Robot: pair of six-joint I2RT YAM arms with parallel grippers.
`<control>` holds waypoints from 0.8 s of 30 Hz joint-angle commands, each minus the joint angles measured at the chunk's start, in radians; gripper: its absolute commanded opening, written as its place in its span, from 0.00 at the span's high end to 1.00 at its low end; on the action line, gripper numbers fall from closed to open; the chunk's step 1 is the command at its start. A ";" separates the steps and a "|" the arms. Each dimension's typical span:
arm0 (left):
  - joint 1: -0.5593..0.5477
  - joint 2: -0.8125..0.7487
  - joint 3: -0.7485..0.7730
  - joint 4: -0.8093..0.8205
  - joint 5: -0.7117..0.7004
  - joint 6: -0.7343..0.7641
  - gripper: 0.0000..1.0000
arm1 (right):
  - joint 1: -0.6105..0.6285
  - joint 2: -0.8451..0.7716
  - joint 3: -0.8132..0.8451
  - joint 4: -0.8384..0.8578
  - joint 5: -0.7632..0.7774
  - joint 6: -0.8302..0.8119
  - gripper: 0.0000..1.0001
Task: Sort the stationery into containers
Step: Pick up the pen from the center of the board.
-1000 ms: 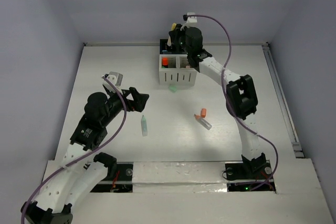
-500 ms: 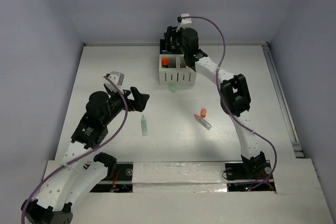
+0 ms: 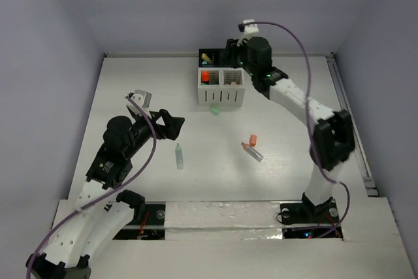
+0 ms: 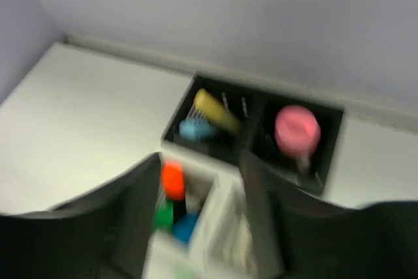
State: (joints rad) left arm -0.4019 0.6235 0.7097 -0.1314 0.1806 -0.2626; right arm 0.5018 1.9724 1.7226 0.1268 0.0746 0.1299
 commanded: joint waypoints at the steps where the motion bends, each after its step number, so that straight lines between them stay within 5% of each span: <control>1: 0.006 -0.033 0.010 0.041 0.025 0.006 0.01 | 0.003 -0.297 -0.255 -0.111 -0.021 0.088 0.49; 4: 0.006 -0.051 0.008 0.041 0.028 0.005 0.01 | 0.003 -0.512 -0.519 -0.245 -0.054 0.169 0.65; 10: -0.003 -0.077 0.007 0.044 0.040 0.002 0.01 | 0.003 -0.788 -0.767 -0.518 -0.092 0.321 0.70; 15: -0.003 -0.093 0.005 0.044 0.049 0.000 0.01 | 0.003 -0.827 -0.859 -0.650 -0.095 0.386 0.30; 19: -0.003 -0.097 0.002 0.041 0.056 0.000 0.01 | 0.003 -0.753 -0.876 -0.661 -0.137 0.360 0.17; 24: -0.012 -0.094 0.002 0.042 0.062 0.000 0.01 | 0.003 -0.650 -0.883 -0.604 -0.228 0.326 0.13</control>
State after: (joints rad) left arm -0.4046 0.5339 0.7094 -0.1318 0.2249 -0.2634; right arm 0.5034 1.2861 0.8436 -0.5018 -0.0914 0.4736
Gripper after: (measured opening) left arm 0.989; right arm 0.871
